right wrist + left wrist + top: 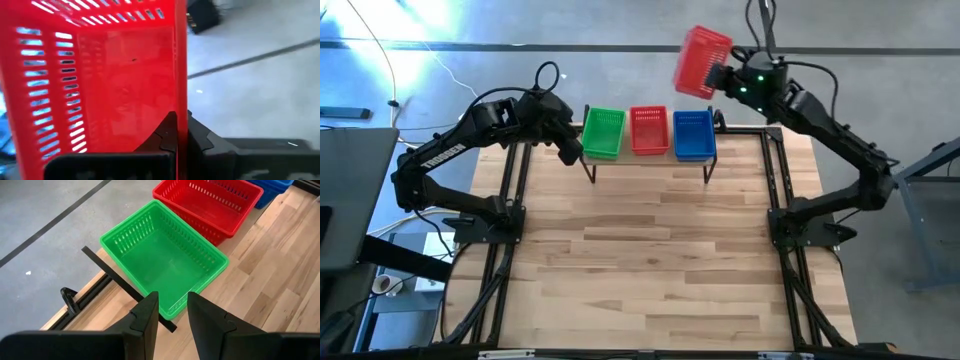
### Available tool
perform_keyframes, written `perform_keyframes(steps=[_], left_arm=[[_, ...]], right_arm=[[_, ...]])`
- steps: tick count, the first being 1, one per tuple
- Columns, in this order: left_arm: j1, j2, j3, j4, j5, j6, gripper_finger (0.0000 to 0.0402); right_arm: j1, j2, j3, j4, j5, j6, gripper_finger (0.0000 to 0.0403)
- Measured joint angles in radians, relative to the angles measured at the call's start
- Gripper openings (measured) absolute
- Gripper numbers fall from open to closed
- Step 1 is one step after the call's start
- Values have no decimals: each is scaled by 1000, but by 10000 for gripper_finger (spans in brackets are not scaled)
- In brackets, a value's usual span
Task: Stack baskets on shelf by color
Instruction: Stack the red bin on top of the stacked red bins on the shelf
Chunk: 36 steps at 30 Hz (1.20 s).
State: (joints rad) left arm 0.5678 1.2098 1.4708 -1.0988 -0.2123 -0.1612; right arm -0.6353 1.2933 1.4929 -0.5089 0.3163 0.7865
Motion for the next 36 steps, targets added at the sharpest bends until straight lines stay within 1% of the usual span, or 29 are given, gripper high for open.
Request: perform_keyframes(steps=[3, 7, 10, 13, 16, 22, 26, 28, 32, 36], left_arm=[[0, 0, 0, 0, 0, 0, 94], [0, 0, 0, 0, 0, 0, 94], [0, 0, 0, 0, 0, 0, 94], [0, 0, 0, 0, 0, -1, 94], [0, 0, 0, 0, 0, 0, 94], [0, 0, 0, 0, 0, -2, 94], [0, 0, 0, 0, 0, -2, 94], [0, 0, 0, 0, 0, -2, 94], [0, 0, 0, 0, 0, -3, 94], [0, 0, 0, 0, 0, -3, 94]], right_arm=[[24, 46, 0, 98, -39, -2, 0], [50, 102, 0, 178, -86, -2, 0], [59, 140, 16, 181, -118, -3, 0], [60, 186, 84, 153, -147, -27, 0], [50, 244, 193, 58, -181, -54, 0], [23, 389, 440, -296, -254, -41, 0], [20, 478, 574, -480, -327, -25, 0], [21, 517, 630, -561, -344, -9, 0], [34, 576, 711, -659, -351, 24, 0], [72, 618, 730, -677, -356, 52, 0]])
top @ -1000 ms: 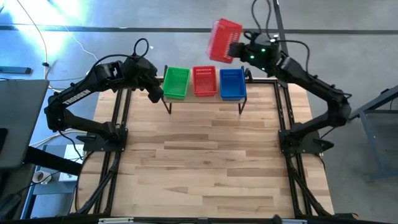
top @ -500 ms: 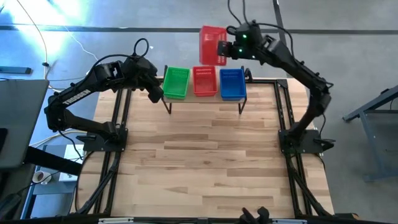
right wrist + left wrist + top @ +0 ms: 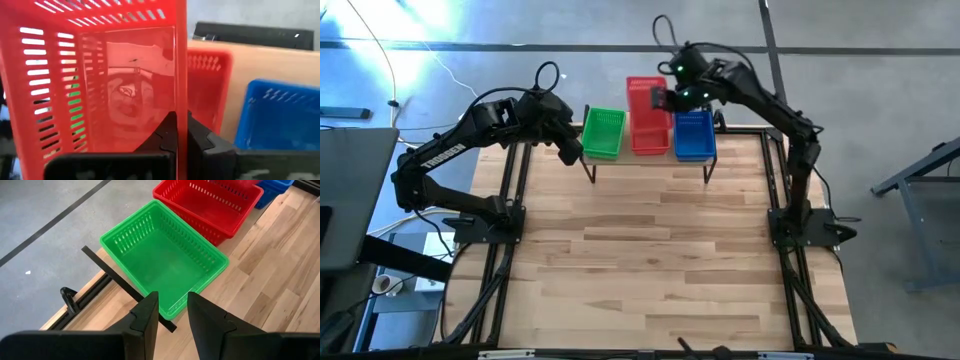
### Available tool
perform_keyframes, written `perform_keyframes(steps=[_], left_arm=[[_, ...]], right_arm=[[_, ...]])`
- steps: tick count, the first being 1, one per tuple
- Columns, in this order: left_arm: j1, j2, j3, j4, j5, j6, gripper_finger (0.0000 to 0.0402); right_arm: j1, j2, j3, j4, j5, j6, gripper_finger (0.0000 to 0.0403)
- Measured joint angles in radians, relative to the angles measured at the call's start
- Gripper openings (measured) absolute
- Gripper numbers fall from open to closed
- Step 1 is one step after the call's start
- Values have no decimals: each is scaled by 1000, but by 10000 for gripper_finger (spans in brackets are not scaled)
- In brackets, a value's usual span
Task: Stack baskets on shelf by color
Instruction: Stack the red bin on top of the stacked red bins on the shelf
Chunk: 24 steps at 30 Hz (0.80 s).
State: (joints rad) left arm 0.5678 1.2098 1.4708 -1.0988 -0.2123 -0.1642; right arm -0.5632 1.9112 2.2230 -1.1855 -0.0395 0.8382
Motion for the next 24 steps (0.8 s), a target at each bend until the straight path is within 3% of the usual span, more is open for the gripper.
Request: perform_keyframes(steps=[24], left_arm=[[0, 0, 0, -2, 0, 0, 94]], right_arm=[[27, 114, 1, -93, 6, 60, 0]])
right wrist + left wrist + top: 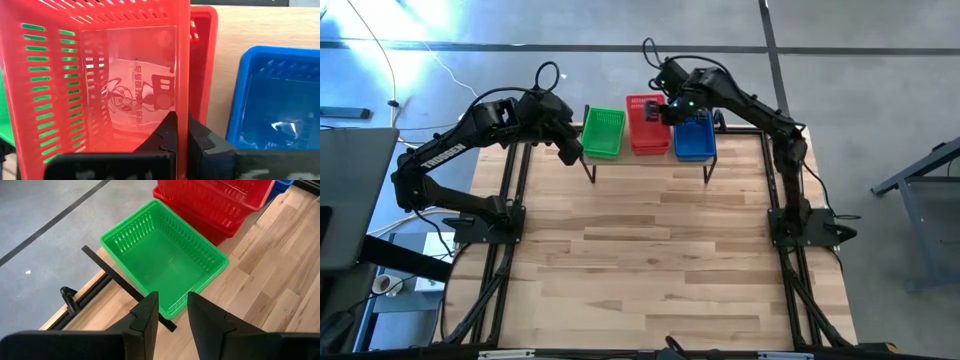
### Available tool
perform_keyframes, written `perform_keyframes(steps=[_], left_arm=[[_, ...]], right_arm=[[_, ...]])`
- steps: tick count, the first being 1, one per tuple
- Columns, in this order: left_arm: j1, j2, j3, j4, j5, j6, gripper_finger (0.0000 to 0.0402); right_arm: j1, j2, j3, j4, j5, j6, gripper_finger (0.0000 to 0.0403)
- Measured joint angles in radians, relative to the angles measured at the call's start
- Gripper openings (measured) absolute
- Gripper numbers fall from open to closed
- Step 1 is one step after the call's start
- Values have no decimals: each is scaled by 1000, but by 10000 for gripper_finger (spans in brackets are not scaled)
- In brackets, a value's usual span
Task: Stack baskets on shelf by color
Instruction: Stack the red bin on top of the stacked red bins on the shelf
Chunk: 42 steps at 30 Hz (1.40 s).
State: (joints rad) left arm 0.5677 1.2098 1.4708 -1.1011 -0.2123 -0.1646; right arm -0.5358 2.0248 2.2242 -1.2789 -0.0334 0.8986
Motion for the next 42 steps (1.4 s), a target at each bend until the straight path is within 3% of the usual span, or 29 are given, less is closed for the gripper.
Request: perform_keyframes(steps=[11, 42], left_arm=[[0, 0, 0, 0, 0, 0, 94], [0, 0, 0, 0, 0, -15, 94]], right_arm=[[0, 5, 0, -21, 52, 10, 0], [0, 20, 0, -14, 6, -35, 0]])
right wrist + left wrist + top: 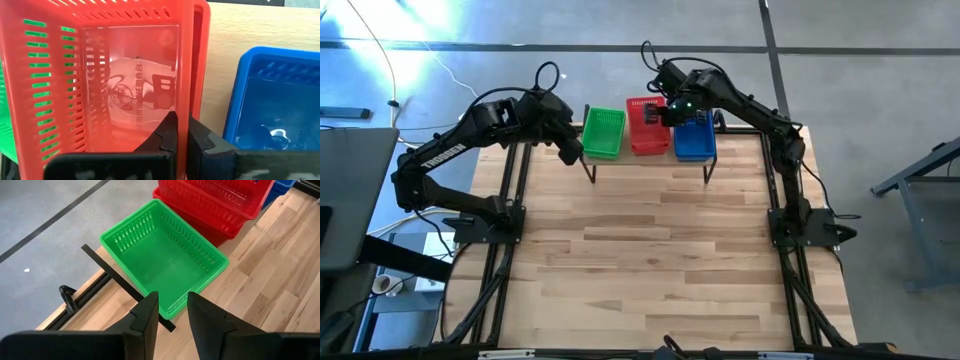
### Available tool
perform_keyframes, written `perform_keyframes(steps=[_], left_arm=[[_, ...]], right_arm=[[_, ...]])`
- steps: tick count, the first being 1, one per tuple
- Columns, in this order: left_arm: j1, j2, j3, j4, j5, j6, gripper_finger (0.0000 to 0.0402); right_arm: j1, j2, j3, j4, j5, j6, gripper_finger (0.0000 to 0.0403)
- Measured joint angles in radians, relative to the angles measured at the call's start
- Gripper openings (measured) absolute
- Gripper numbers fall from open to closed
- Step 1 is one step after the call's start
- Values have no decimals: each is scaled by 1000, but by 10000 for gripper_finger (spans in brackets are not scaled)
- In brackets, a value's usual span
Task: Stack baskets on shelf by color
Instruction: Stack the red bin on top of the stacked red bins on the shelf, then adjust the stacked bins on the shelf
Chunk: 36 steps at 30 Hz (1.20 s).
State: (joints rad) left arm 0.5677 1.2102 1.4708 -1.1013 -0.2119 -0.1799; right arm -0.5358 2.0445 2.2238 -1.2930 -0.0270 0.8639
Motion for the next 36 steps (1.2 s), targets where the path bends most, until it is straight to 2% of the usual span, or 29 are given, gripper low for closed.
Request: perform_keyframes(steps=[7, 15, 18, 25, 32, 36], left_arm=[[0, 0, 0, 0, 0, 0, 94], [0, 0, 0, 0, 0, 0, 94], [0, 0, 0, 0, 0, 0, 94], [0, 1, 0, 0, 0, -4, 94], [2, 7, -1, -3, -15, -30, 94], [2, 22, -1, -11, -50, -55, 94]], right_arm=[[0, 0, 0, 0, -12, 8, 11], [-4, 0, 0, 0, -5, -9, 87], [-9, 0, 15, -16, -8, -17, 103], [-13, -6, 133, -99, 76, -104, 102], [-6, -63, 105, -135, 109, -197, 101], [-7, -78, 105, -207, 206, -239, 101]])
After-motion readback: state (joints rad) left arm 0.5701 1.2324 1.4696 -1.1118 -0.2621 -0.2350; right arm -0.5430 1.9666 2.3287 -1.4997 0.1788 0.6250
